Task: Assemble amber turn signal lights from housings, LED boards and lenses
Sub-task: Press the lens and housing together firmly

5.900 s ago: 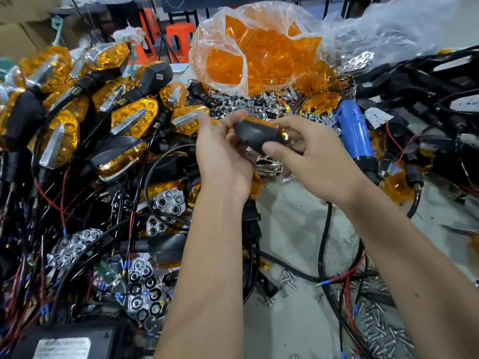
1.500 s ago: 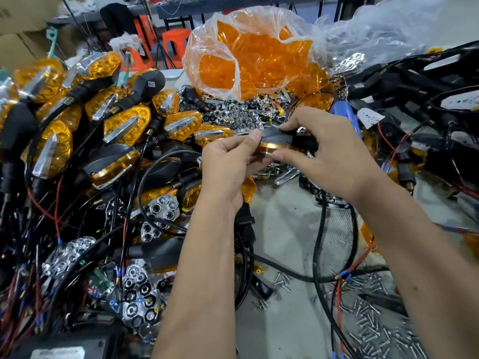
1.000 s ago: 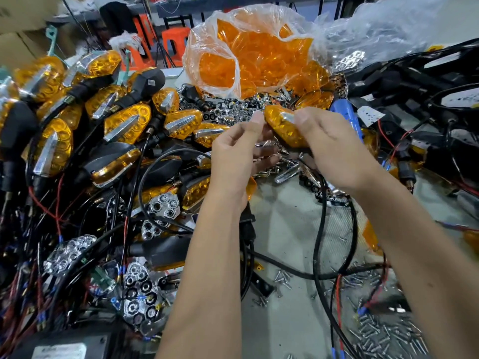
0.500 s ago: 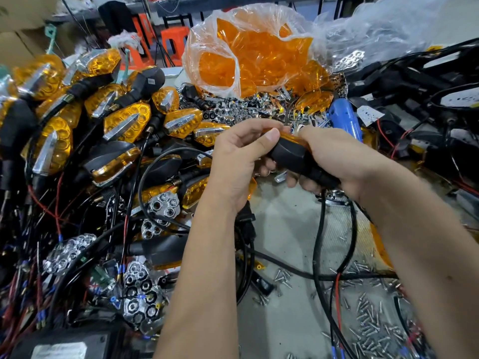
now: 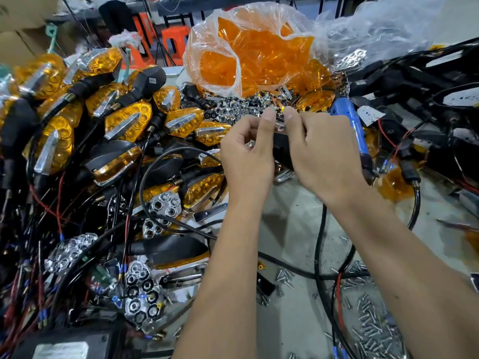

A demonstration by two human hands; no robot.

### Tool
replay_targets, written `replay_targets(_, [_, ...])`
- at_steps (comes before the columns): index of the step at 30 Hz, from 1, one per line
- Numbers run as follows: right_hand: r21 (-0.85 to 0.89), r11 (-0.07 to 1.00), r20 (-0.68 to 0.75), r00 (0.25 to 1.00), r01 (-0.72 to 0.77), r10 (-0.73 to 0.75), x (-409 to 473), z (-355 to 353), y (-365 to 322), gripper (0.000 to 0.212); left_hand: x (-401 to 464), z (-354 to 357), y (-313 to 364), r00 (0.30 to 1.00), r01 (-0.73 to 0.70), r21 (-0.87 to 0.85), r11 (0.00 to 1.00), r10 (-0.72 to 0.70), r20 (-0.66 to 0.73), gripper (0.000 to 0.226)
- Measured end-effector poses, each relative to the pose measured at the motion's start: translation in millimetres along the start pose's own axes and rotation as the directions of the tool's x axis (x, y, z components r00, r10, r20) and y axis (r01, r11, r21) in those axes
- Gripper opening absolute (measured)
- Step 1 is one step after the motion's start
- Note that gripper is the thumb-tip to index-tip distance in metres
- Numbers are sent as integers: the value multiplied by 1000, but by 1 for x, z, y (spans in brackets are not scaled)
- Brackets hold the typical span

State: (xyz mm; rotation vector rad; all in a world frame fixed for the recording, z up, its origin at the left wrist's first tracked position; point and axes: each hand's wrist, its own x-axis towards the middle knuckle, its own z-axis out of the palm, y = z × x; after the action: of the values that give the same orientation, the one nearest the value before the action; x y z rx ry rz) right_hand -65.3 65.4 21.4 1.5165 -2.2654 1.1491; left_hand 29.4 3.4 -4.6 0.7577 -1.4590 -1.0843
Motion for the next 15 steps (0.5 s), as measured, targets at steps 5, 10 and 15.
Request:
replay_targets(5, [340, 912, 77, 974, -229, 215, 7, -5, 7, 67, 0, -3, 6, 991, 79, -130, 988, -63, 122, 41])
replay_targets(10, [474, 788, 177, 919, -393, 352, 11, -14, 9, 65, 1, -14, 5, 912, 298, -351, 888, -157, 378, 19])
replay_targets(15, [457, 790, 131, 910, -408, 395, 11, -15, 5, 66, 1, -9, 5, 923, 256, -362, 896, -116, 367, 14])
